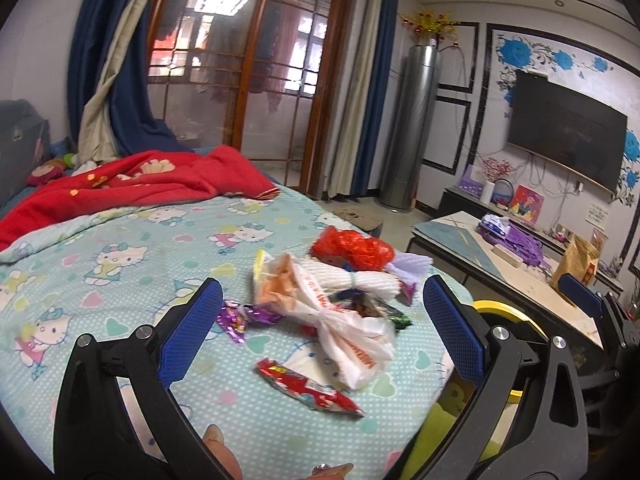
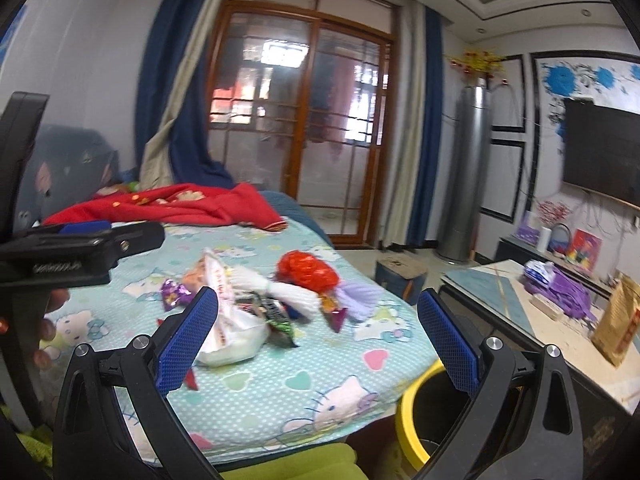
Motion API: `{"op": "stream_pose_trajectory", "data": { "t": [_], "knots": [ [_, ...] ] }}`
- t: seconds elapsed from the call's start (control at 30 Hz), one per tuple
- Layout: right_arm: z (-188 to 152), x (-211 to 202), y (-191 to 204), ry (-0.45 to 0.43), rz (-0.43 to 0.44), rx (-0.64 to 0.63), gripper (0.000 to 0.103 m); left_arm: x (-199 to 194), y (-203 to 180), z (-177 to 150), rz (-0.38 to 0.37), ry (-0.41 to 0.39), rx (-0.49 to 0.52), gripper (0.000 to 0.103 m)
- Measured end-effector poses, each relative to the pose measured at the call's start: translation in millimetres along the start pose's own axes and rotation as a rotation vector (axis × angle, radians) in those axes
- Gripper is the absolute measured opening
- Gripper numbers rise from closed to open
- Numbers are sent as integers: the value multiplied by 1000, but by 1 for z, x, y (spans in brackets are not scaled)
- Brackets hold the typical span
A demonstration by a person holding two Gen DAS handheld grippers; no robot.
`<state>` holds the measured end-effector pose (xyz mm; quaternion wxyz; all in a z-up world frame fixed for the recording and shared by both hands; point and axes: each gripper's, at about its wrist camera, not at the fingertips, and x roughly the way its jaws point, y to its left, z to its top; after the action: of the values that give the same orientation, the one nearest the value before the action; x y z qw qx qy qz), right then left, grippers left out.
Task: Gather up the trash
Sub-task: 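Grasp the red wrapper with the left tool while the right tool grasps the green-black wrapper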
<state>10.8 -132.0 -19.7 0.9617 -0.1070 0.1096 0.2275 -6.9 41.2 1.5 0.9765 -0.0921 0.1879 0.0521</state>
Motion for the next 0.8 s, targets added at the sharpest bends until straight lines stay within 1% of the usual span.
{"op": "stream_pose_trajectory", "data": {
  "t": [0.13, 0.2, 0.3, 0.43, 0.5, 0.57, 0.67, 0.8],
  "knots": [
    [3, 11, 4, 37, 45, -1, 97, 3, 17, 2, 31, 20, -23, 92],
    [3, 20, 3, 66, 62, 9, 97, 8, 27, 2, 50, 43, -43, 92],
    [1, 38, 3, 130, 82, 18, 97, 13, 42, 0, 57, 69, -73, 92],
    [-8, 62, 2, 206, 86, 12, 96, 24, 59, -7, 59, 133, -116, 92],
    [-13, 72, -1, 233, 82, 10, 93, 30, 63, -11, 67, 152, -130, 92],
    [-18, 81, -3, 265, 74, 1, 85, 36, 66, -16, 72, 179, -144, 92],
    [-24, 95, -4, 293, 62, -23, 82, 46, 67, -22, 48, 221, -153, 92],
    [-33, 112, -5, 319, 69, -54, 76, 56, 60, -30, 5, 270, -145, 92]
  ]
}}
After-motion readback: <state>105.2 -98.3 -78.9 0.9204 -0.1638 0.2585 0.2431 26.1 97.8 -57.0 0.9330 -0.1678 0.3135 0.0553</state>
